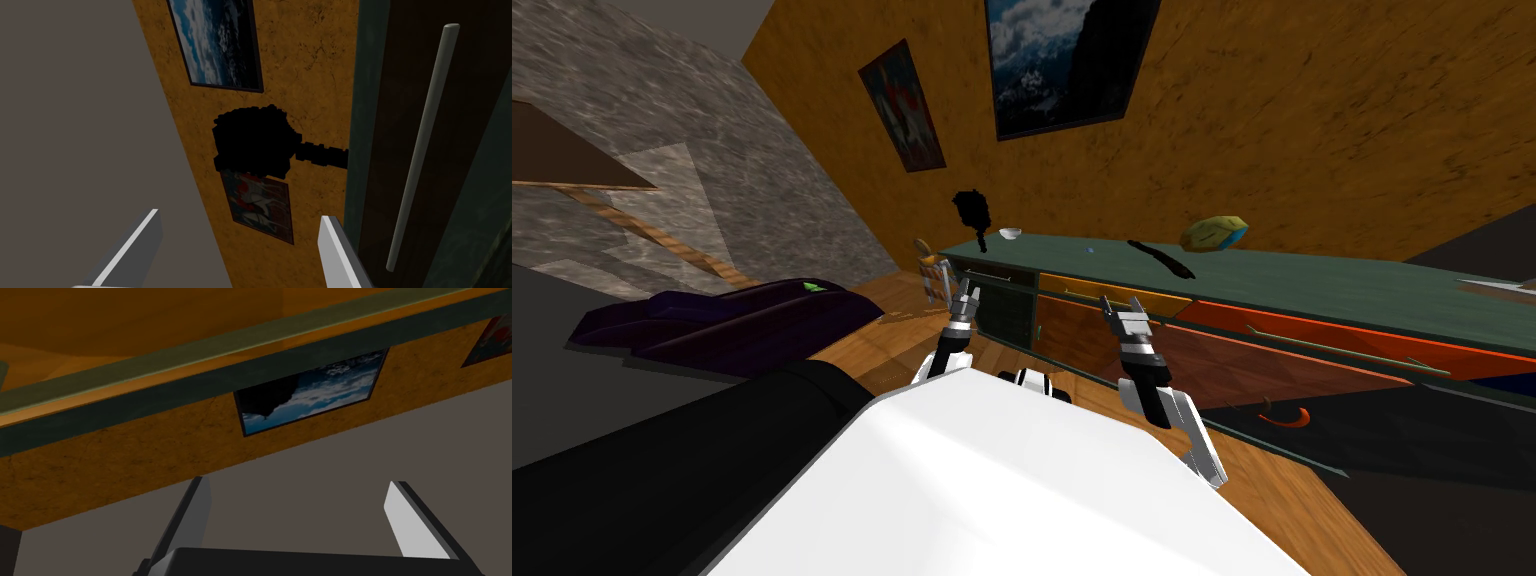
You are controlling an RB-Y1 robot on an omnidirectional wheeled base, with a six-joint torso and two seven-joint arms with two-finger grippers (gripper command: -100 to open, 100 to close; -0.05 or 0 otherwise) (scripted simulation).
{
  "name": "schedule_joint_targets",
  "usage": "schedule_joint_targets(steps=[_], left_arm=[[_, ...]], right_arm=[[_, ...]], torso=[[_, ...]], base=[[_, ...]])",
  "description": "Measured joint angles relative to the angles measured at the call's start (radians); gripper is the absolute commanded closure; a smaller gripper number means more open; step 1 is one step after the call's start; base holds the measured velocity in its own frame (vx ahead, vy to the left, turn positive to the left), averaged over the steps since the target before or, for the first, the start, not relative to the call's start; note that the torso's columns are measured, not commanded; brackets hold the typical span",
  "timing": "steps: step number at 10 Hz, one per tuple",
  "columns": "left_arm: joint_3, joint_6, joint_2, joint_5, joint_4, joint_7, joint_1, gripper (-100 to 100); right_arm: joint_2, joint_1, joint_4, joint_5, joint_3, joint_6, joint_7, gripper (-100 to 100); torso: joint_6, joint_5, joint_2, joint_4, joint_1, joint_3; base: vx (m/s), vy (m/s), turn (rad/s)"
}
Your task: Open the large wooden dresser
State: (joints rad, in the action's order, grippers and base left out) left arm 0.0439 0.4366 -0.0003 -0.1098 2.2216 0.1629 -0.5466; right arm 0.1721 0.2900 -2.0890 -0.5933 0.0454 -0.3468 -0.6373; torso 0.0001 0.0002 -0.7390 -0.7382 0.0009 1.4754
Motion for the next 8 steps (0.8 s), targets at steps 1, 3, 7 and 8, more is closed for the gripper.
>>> schedule_joint_targets(steps=[1,3,7,8], left_arm=[[0.000,0.000,0.000,0.000,0.000,0.000,0.000,0],[0.000,0.000,0.000,0.000,0.000,0.000,0.000,0],[0.000,0.000,0.000,0.000,0.000,0.000,0.000,0],[0.000,0.000,0.000,0.000,0.000,0.000,0.000,0]], right_arm=[[0.003,-0.007,0.007,-0.024,0.005,0.006,-0.019,-100],[0.009,-0.026,0.020,-0.073,0.010,0.030,-0.058,-100],[0.019,-0.072,0.084,-0.184,0.038,0.059,-0.154,-100],[0.019,-0.080,0.097,-0.203,0.042,0.061,-0.172,-100]], torso=[[0.000,0.000,0.000,0.000,-0.002,0.000],[0.000,-0.001,0.002,0.000,-0.003,0.001],[0.000,0.000,0.001,0.000,0.000,0.001],[0.000,0.000,0.001,0.000,-0.002,0.001]], base=[[-0.023,0.077,-0.021],[-0.012,0.063,-0.018],[-0.016,0.095,-0.021],[-0.017,0.079,-0.020]])
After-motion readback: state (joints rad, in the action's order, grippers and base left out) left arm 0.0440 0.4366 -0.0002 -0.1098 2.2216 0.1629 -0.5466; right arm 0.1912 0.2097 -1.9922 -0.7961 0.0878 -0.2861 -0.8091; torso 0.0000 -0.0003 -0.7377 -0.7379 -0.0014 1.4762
